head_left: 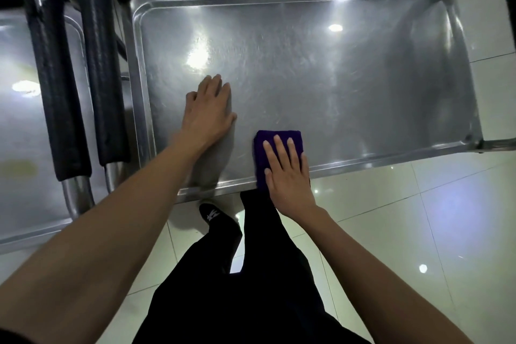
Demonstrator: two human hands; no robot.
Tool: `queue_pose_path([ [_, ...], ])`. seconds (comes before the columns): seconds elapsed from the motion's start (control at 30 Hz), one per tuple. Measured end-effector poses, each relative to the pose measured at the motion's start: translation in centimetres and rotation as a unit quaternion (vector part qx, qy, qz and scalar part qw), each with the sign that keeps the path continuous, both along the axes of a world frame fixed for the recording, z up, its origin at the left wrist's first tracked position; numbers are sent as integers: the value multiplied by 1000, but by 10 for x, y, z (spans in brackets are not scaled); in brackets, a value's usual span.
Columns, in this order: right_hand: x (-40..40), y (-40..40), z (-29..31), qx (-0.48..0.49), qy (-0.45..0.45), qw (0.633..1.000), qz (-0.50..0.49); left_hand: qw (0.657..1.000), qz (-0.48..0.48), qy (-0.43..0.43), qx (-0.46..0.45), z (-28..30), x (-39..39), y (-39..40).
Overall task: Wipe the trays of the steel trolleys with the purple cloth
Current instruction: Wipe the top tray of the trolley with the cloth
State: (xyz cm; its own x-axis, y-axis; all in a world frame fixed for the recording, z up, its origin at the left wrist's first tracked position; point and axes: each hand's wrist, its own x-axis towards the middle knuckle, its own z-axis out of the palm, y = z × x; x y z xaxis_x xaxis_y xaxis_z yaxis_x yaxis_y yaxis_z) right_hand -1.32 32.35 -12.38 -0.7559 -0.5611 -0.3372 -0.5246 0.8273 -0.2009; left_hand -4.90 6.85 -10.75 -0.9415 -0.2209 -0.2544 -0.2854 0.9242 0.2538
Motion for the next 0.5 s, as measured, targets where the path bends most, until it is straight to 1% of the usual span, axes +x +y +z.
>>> queue_pose_path([
  [0.07,-7,-7,0,-3,-3,1000,7,1000,9,-3,-29,-2,4,-10],
  [0.2,-40,-39,-4,-21,-14,1000,13,999,11,-28,-26,-3,7,-21],
  [0.5,-180,-167,-10,-66,-22,997,29,997,37,-60,-28,-1,7,-19],
])
